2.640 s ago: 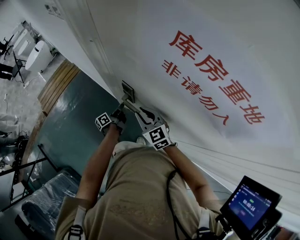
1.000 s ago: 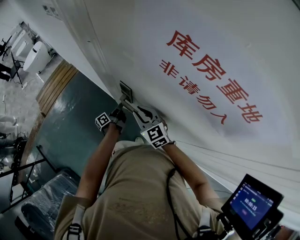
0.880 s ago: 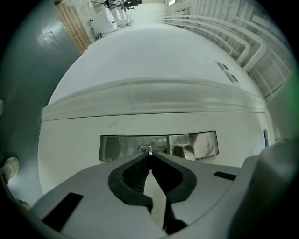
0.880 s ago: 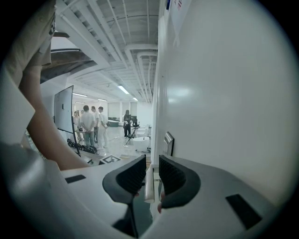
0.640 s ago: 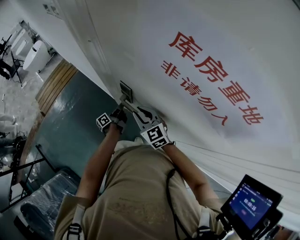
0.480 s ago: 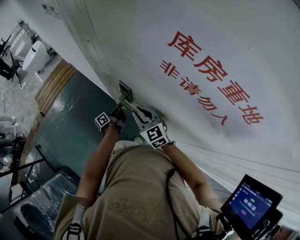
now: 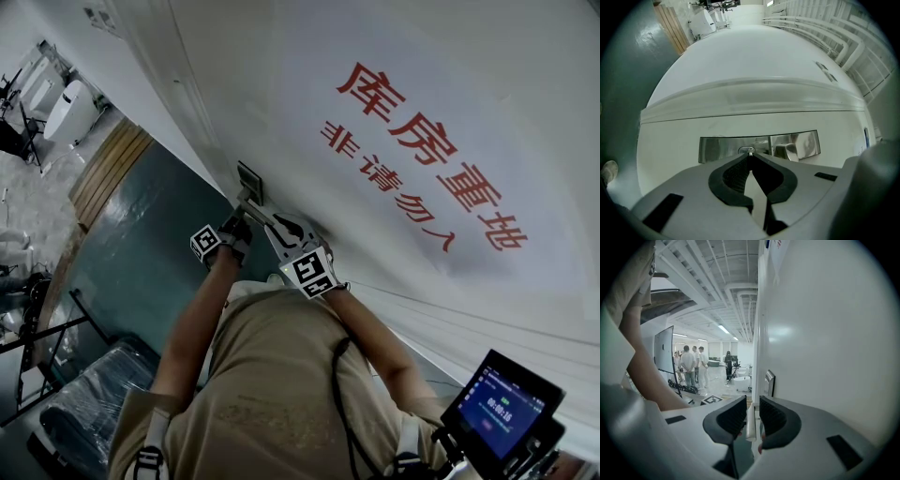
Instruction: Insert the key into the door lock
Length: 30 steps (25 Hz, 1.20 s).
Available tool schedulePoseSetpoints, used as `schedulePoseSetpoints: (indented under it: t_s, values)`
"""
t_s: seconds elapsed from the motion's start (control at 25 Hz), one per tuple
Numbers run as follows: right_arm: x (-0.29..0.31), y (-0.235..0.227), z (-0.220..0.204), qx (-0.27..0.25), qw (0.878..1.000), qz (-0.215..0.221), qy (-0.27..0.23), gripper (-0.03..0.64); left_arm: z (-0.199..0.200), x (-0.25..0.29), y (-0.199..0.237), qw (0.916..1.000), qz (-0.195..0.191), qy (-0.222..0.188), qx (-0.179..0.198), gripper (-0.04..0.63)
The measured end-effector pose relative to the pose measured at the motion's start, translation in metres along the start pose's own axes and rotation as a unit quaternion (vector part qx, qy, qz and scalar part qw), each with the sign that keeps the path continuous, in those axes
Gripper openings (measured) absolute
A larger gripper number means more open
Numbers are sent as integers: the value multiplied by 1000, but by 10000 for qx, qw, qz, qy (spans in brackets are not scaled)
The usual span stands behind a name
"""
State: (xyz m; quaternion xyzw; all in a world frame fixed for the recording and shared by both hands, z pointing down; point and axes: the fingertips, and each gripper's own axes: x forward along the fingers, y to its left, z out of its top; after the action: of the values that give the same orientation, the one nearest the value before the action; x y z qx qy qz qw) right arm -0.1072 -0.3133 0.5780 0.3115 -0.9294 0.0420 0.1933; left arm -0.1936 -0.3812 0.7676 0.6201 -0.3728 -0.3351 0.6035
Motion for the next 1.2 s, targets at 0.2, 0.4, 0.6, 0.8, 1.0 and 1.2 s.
schedulePoseSetpoints:
  t_s: [0.2,0.4,0.6,0.8,1.0,1.2]
  values:
    - [1,1,-1,-12,10000,22,19,77,2,1,3,10000,-16,-17,9,32]
    - [1,1,-2,-24,10000,24,32,77,4,2,10,10000,23,-51,-39,32]
    - [1,1,-1,-1,10000,20,18,77,1,4,-1,9999,-93,-53,-122,32]
    - [1,2,-3,30,10000,15,22,77,3,5,5,9999,-34,-52,-102,32]
    - [1,2,-4,49,10000,8,30,77,1,6,4,9998,11,-33,-176,32]
    - [1,1,-4,62,10000,8,28,77,4,6,8,10000,-32,-18,-56,32]
